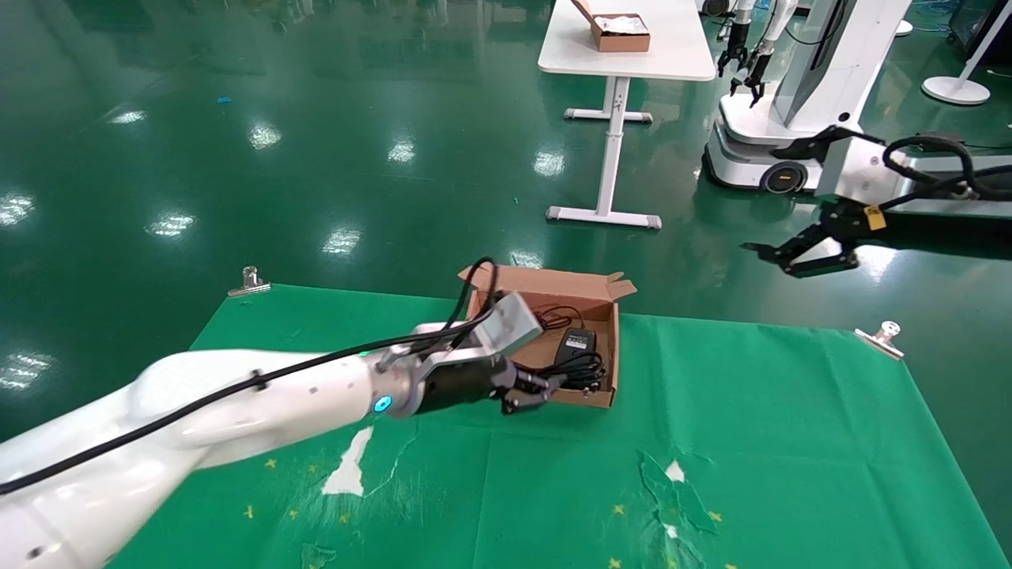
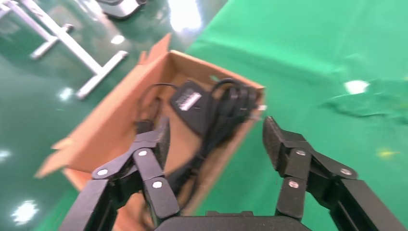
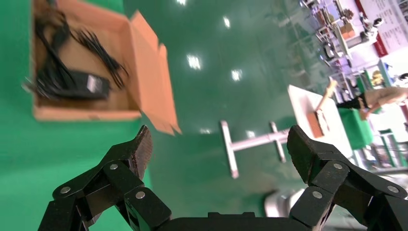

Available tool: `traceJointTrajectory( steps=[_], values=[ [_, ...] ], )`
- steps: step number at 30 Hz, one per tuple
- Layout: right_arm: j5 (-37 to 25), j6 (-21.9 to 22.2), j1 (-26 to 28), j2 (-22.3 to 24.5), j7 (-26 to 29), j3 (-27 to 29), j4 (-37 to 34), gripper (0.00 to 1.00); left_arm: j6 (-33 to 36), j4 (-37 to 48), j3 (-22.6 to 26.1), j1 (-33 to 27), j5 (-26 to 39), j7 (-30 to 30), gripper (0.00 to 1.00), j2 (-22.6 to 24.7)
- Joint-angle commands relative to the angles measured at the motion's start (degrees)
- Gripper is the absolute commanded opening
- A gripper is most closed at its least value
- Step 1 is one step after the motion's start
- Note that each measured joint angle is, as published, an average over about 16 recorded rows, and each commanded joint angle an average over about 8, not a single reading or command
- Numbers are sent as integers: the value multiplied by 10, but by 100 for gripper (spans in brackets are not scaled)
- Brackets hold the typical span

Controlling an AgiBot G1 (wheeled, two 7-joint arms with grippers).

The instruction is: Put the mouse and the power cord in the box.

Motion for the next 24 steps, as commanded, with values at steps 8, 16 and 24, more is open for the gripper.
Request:
traceJointTrajectory(
  steps=[8, 16, 24],
  values=[
    [60, -29, -84, 29, 90, 35, 111, 100, 91, -61, -93, 50, -41, -6, 100, -66],
    [113, -54, -159, 55, 171, 67, 209, 100, 172, -115, -176, 94, -77, -12, 100, -125],
    [167, -79, -234, 81, 251, 99, 308, 100, 253, -169, -259, 139, -114, -18, 100, -184]
  ],
)
